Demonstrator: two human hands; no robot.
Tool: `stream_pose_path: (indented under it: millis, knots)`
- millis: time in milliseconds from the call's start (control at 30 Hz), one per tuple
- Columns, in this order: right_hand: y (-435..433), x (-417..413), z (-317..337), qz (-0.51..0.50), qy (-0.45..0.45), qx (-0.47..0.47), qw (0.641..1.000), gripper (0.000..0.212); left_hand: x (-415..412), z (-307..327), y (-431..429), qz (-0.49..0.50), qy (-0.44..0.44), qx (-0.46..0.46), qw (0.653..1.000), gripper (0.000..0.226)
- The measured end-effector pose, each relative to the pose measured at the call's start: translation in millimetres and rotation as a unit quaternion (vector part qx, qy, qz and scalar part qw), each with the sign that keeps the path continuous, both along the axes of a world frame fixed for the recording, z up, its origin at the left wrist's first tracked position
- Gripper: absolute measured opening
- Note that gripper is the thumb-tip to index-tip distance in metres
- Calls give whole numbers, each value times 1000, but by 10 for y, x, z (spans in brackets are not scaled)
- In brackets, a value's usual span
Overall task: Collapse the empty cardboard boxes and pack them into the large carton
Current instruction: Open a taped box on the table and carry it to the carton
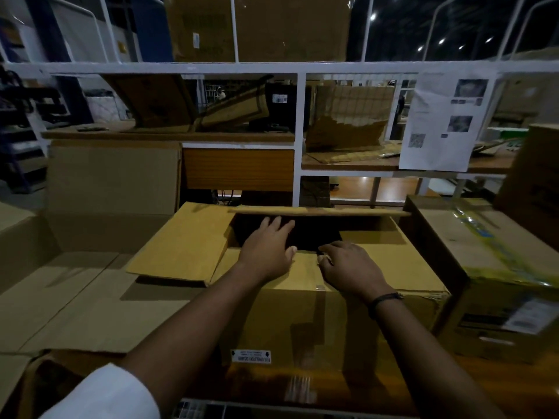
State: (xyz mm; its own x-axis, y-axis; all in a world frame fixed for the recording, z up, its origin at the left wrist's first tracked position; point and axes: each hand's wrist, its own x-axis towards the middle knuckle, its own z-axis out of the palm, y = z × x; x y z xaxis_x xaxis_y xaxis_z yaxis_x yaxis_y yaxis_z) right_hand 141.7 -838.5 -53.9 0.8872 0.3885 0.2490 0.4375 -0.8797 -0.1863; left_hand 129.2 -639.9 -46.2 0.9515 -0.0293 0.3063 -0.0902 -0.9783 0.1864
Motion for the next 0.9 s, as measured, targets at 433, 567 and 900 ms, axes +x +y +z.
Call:
stream_pose_path:
  millis: [433, 567, 900]
  knots:
    - [-45, -316, -2, 12, -12, -16, 1000, 45, 774, 511, 90, -2, 17, 56, 998, 83]
    - [-55, -397, -5, 22, -19, -6, 1000, 45, 990, 595, 128, -9, 76, 58, 995, 84]
    - [-44, -212, 9, 16, -17, 6, 1000, 37, 918, 298, 53, 23, 171, -19, 985, 60]
